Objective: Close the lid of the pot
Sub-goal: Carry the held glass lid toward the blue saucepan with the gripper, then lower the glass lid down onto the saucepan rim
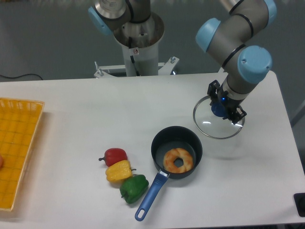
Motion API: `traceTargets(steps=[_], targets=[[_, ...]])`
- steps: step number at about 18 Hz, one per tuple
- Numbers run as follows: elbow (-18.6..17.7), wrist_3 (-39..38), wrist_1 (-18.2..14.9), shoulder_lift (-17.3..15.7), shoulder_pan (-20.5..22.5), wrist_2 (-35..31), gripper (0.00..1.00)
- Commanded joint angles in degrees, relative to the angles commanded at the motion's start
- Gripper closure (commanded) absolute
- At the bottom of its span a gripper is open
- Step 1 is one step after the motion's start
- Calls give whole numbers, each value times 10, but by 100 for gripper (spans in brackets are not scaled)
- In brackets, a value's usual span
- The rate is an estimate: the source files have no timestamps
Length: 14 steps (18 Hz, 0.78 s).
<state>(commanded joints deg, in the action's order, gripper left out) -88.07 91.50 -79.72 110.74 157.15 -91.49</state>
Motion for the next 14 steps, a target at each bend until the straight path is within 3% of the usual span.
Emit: traceTargets(steps=[14], targets=[[0, -81, -8, 6, -53, 35, 32]])
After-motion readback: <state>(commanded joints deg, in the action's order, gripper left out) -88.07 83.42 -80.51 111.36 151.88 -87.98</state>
